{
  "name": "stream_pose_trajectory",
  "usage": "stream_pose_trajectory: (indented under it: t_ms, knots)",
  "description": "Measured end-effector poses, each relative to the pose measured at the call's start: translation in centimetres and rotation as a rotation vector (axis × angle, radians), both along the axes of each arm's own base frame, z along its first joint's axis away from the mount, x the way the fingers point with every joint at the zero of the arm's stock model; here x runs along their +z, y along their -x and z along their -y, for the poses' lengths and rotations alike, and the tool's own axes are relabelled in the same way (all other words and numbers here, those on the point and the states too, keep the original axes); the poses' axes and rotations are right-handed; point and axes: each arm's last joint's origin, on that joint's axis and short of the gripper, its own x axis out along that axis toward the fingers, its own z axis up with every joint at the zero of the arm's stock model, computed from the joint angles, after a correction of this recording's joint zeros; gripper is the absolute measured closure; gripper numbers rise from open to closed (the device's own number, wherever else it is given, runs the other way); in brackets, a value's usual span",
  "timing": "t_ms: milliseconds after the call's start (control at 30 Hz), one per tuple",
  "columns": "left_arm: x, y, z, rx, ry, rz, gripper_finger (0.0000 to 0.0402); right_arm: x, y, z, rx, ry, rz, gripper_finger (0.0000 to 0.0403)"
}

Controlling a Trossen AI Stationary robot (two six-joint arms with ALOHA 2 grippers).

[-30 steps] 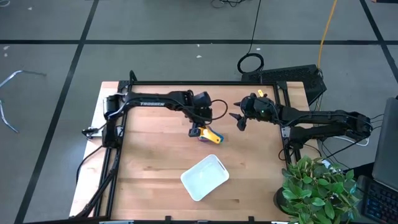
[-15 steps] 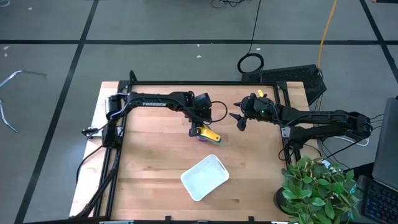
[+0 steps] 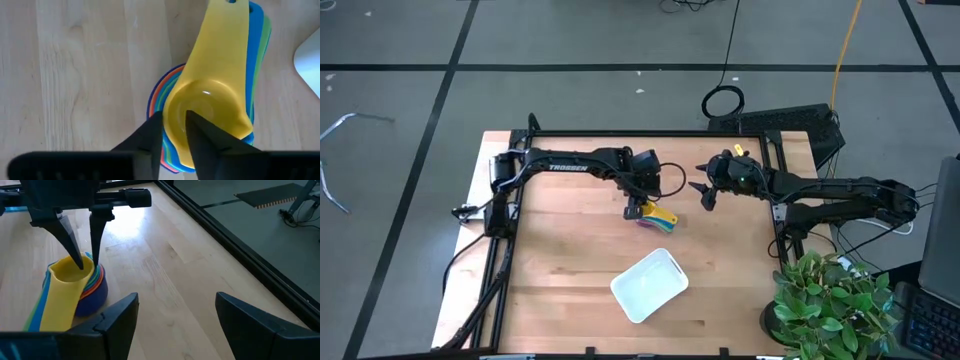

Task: Nest measuring cups in basket
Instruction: Stack the yellow measuring cup on top of the blue measuring cup, then put the nested measuring cups into the white bin

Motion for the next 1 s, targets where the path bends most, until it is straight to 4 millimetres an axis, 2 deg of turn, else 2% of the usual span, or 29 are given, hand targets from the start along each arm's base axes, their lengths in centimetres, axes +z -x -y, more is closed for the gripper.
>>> stream_pose_trajectory:
  t_ms: [167, 267, 433, 500, 600, 667, 867, 1000]
  knots:
    - [0.0, 0.0, 0.0, 0.001, 0.000, 0.000, 0.0284, 0.1, -0.1, -0.1, 0.036, -0.030, 0.019, 0.0145]
    - [1.1, 0.4, -0.1, 0.010, -0.009, 0.020, 0.0271, 0.5, -0.3, -0.2, 0.064, -0.073, 0.044, 0.0145]
    - [5.6, 2.1, -0.4, 0.038, -0.045, 0.134, 0.0258, 2.8, -1.1, -0.1, 0.116, -0.104, 0.086, 0.0145]
    - [7.6, 3.3, -0.5, 0.056, -0.051, 0.167, 0.0257, 3.8, -1.7, -0.2, 0.133, -0.118, 0.072, 0.0145]
    - [10.4, 5.4, -0.5, 0.080, -0.059, 0.213, 0.0257, 4.5, -3.0, -0.2, 0.163, -0.159, -0.011, 0.0145]
    - [11.5, 6.8, -0.2, 0.100, -0.058, 0.243, 0.0256, 4.4, -4.2, -0.4, 0.209, -0.195, -0.091, 0.0145]
    - [12.1, 11.3, 1.1, 0.176, -0.052, 0.337, 0.0256, 3.0, -7.6, -1.7, 0.391, -0.275, -0.211, 0.0136]
    - [10.9, 13.8, 2.2, 0.227, -0.033, 0.384, 0.0256, 2.3, -8.7, -2.4, 0.471, -0.272, -0.208, 0.0118]
